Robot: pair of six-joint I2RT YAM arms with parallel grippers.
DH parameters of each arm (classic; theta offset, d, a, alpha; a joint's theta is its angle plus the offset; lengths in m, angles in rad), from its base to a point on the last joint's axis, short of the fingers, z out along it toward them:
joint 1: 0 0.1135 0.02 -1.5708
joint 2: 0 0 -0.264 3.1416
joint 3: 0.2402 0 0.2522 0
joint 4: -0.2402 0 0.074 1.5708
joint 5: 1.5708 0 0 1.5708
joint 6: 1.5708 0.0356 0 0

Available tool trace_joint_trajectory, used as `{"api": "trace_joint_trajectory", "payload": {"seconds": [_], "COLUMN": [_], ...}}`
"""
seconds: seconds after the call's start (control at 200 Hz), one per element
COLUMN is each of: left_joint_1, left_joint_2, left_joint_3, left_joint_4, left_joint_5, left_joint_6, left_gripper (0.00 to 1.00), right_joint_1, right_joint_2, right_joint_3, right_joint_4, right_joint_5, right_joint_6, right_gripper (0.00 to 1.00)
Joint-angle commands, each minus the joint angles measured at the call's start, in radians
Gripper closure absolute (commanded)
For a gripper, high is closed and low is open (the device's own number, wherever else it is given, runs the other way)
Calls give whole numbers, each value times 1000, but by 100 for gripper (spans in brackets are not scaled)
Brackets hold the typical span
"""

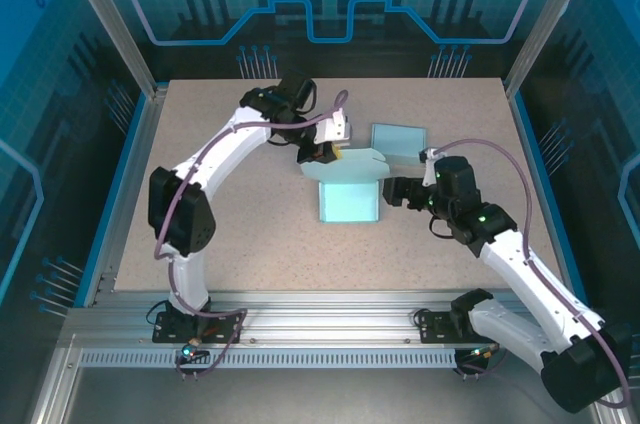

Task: Fold the paper box

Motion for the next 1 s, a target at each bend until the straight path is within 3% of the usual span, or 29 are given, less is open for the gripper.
{"api": "trace_joint_trajectory", "payload": {"seconds": [0.0,0.16,0.505,0.535,0.625,0.675,0.725,0.88,0.996], "left_joint_1": [1,-1,-10,-10,-9,-8,-6,0,17], "left_joint_2": [63,83,74,70,46,17,-25,-243,-426], "left_joint_3": [105,97,49,50,48,35,6,-246,-490], "left_joint_4": [-284,-248,-110,-104,-94,-81,-56,245,529], "left_joint_5": [64,17,-13,-21,-49,-56,-56,-137,-239], "left_joint_6": [132,110,4,-6,-36,-53,-71,-208,-390], "left_gripper": [96,93,76,69,67,54,53,23,22], "right_joint_1": [-40,-50,-51,-51,-51,-51,-51,-50,-47], "right_joint_2": [-19,-13,21,24,27,27,23,-28,-80], "right_joint_3": [-39,-66,-103,-103,-106,-106,-107,-141,-169], "right_joint_4": [50,63,108,111,109,100,91,109,114], "right_joint_5": [-87,-81,-132,-137,-127,-102,-80,-44,-3], "right_joint_6": [12,19,16,12,10,10,3,-1,24], "right_gripper": [4,3,0,0,0,0,0,0,1]}}
